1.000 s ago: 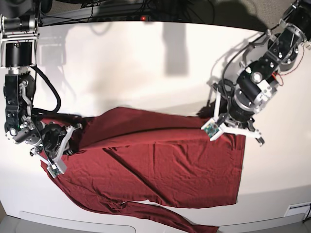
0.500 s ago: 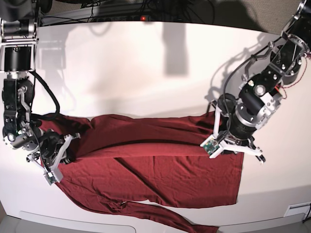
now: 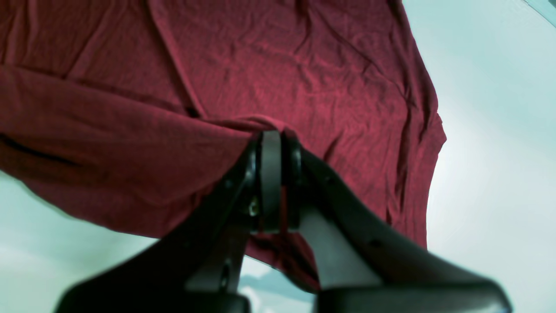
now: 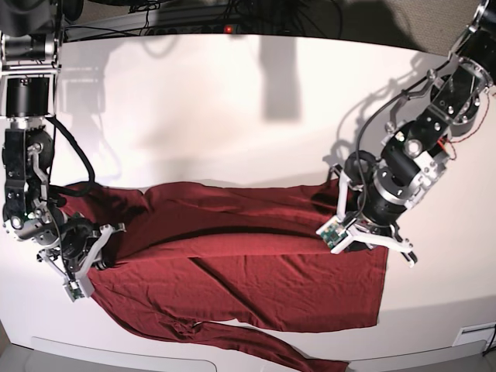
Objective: Fold the T-shirt properly
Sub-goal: 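Lift the shirt edge with both grippers, pulling it taut between them, then drag the held shirt edge away from the hem with both grippers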
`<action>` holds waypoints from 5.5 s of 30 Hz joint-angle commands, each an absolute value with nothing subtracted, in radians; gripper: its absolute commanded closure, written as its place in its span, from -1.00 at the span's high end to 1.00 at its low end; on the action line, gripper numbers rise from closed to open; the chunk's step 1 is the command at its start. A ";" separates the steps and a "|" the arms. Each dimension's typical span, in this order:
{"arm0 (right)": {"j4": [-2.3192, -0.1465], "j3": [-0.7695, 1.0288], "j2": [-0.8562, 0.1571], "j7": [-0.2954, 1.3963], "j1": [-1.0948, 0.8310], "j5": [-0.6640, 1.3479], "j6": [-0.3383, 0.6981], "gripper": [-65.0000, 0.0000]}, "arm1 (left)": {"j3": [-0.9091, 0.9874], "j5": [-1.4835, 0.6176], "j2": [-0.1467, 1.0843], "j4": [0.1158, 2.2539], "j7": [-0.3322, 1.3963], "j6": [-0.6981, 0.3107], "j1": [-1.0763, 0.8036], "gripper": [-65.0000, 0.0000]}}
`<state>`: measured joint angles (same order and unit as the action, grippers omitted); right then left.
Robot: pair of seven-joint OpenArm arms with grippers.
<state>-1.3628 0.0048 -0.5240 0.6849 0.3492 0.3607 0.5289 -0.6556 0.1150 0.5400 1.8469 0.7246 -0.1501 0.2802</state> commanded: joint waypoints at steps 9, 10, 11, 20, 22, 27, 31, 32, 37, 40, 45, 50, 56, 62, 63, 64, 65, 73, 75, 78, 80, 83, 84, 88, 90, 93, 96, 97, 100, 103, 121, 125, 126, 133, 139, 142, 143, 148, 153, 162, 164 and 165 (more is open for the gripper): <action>-1.233 0.012 -0.540 0.583 0.381 0.340 0.522 -1.00 | -0.648 0.130 0.549 1.733 0.635 -0.148 0.305 -1.00; -1.216 0.012 -0.537 0.577 0.382 0.340 0.522 -1.00 | -0.648 0.130 0.549 1.713 0.618 -0.151 0.305 -1.00; -1.202 0.013 -0.534 0.570 0.382 0.340 0.522 -1.00 | -0.648 0.130 0.549 1.694 0.603 -0.156 0.305 -1.00; -1.150 0.012 -0.427 0.526 0.419 0.237 0.522 -1.00 | -0.648 0.123 0.549 1.592 0.544 -0.170 0.332 -1.00; -1.150 0.012 -0.402 0.524 0.433 0.226 0.523 -1.00 | -0.648 0.122 0.549 1.580 0.540 -0.170 0.352 -1.00; -1.150 0.013 -0.356 0.521 0.458 0.165 0.522 -1.00 | -0.648 0.067 0.548 1.535 0.511 -0.211 0.391 -1.00; -1.150 0.013 -0.340 0.517 0.460 0.156 0.521 -1.00 | -0.648 0.048 0.543 1.486 0.490 -0.226 0.391 -1.00; -1.150 0.013 -0.340 0.516 0.460 0.156 0.516 -1.00 | -0.648 0.048 0.543 1.468 0.480 -0.226 0.391 -1.00; -1.150 0.013 -0.341 0.516 0.460 0.131 0.489 -1.00 | -0.648 0.052 0.543 1.394 0.462 -0.229 0.399 -1.00; -1.149 0.013 -0.341 0.515 0.460 0.117 0.485 -1.00 | -0.648 0.051 0.543 1.388 0.447 -0.229 0.402 -1.00; -1.149 0.014 -0.344 0.500 0.460 0.072 0.429 -1.00 | -0.648 0.052 0.527 1.388 0.431 -0.229 0.402 -1.00; -1.149 0.014 -0.342 0.495 0.459 0.059 0.429 -1.00 | -0.648 0.052 0.489 1.388 0.416 -0.230 0.402 -1.00; -1.149 0.014 -0.341 0.497 0.451 0.059 0.429 -1.00 | -0.648 0.064 0.475 1.387 0.417 -0.233 0.402 -1.00; -1.149 0.014 -0.341 0.498 0.448 0.059 0.429 -1.00 | -0.648 0.082 0.474 1.387 0.389 -0.233 0.402 -1.00; -1.149 0.014 -0.341 0.499 0.448 0.059 0.429 -1.00 | -0.648 0.082 0.474 1.387 0.380 -0.233 0.402 -1.00; -1.149 0.014 -0.341 0.502 0.448 0.060 0.429 -1.00 | -0.648 0.086 0.474 1.387 0.366 -0.232 0.402 -1.00; -1.149 0.014 -0.341 0.503 0.448 0.060 0.429 -1.00 | -0.648 0.103 0.474 1.387 0.349 -0.232 0.402 -1.00; -1.149 0.014 -0.341 0.519 0.448 0.066 0.429 -1.00 | -0.648 0.220 0.473 1.334 0.204 -0.229 0.418 -1.00; -1.149 0.014 -0.341 0.528 0.448 0.080 0.430 -1.00 | -0.648 0.220 0.467 1.259 0.175 -0.228 0.446 -0.69; -1.149 0.014 -0.340 0.532 0.448 0.089 0.432 -1.00 | -0.648 0.220 0.454 1.131 0.144 -0.218 0.498 -0.50; -1.149 0.014 -0.340 0.532 0.448 0.089 0.432 -1.00 | -0.648 0.216 0.446 1.068 0.140 -0.213 0.525 -0.50; -1.149 0.014 -0.341 0.532 0.448 0.089 0.432 -1.00 | -0.648 0.216 0.443 1.037 0.140 -0.213 0.541 -0.50; -1.149 0.014 -0.341 0.531 0.448 0.089 0.433 -1.00 | -0.648 0.216 0.443 1.038 0.140 -0.213 0.541 -0.50; -1.149 0.014 -0.341 0.524 0.448 0.087 0.432 -1.00 | -0.648 0.184 0.443 1.038 0.150 -0.213 0.546 -0.50; -1.149 0.014 -0.341 0.519 0.448 0.073 0.432 -1.00 | -0.648 0.174 0.443 1.038 0.172 -0.213 0.546 -0.50; -1.149 0.014 -0.341 0.491 0.448 0.039 0.432 -1.00 | -0.648 0.175 0.444 1.039 0.194 -0.213 0.546 -0.50; -1.149 0.014 -0.341 0.424 0.448 -0.006 0.426 -0.69 | -0.648 0.175 0.443 1.038 0.194 -0.213 0.546 -0.50; -1.149 0.014 -0.341 0.400 0.448 -0.019 0.422 -0.61 | -0.648 0.175 0.443 1.039 0.194 -0.213 0.546 -0.50; -1.149 0.014 -0.341 0.348 0.448 -0.032 0.366 -0.45 | -0.648 0.174 0.443 1.038 0.194 -0.213 0.546 -0.50; -1.149 0.014 -0.341 0.317 0.449 -0.031 0.289 -0.37 | -0.648 0.174 0.443 1.038 0.195 -0.213 0.546 -0.50; -1.150 0.014 -0.349 0.495 0.440 0.053 0.280 -0.37 | -0.587 -0.205 0.374 1.135 0.498 -0.064 0.571 -0.51; -1.150 0.014 -0.349 0.485 0.416 0.056 0.281 -0.37 | -0.459 -0.249 0.340 1.279 0.501 -0.067 0.445 -0.51; -1.150 0.014 -0.349 0.482 0.405 0.056 0.281 -0.37 | -0.429 -0.252 0.329 1.308 0.501 -0.068 0.411 -0.51; -1.150 0.014 -0.350 0.446 0.309 0.052 0.281 -0.37 | -0.328 -0.263 0.280 1.388 0.500 -0.082 0.250 -0.51; -1.150 0.014 -0.360 0.447 0.278 0.052 0.282 -0.37 | -0.327 -0.252 0.278 1.387 0.487 -0.082 0.200 -0.51; -1.150 0.014 -0.367 0.450 0.263 0.052 0.285 -0.37 | -0.327 -0.226 0.278 1.386 0.486 -0.082 0.191 -0.51; -1.150 0.014 -0.369 0.450 0.258 0.053 0.285 -0.37 | -0.327 -0.224 0.278 1.385 0.485 -0.082 0.188 -0.51; -1.150 0.014 -0.375 0.449 0.238 0.056 0.289 -0.37 | -0.327 -0.224 0.278 1.379 0.485 -0.082 0.185 -0.51; -1.150 0.014 -0.380 0.448 0.230 0.056 0.305 -0.37 | -0.319 -0.210 0.273 1.300 0.455 -0.081 0.190 -0.51; -1.150 0.014 -0.385 0.452 0.223 0.056 0.321 -0.37 | -0.187 -0.249 0.221 1.187 0.541 -0.127 0.184 -0.51; -1.150 0.014 -0.397 0.448 0.212 0.056 0.324 -0.37 | -0.183 -0.237 0.235 1.187 0.563 -0.144 0.172 -0.51; -1.150 0.014 -0.404 0.448 0.206 0.056 0.326 -0.37 | -0.183 -0.237 0.245 1.188 0.569 -0.149 0.166 -0.51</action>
<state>-1.1339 0.0074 -0.3859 0.4435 0.1902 0.0586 0.3260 -0.1886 -0.2523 0.2344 1.1885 0.5083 -0.1616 0.1692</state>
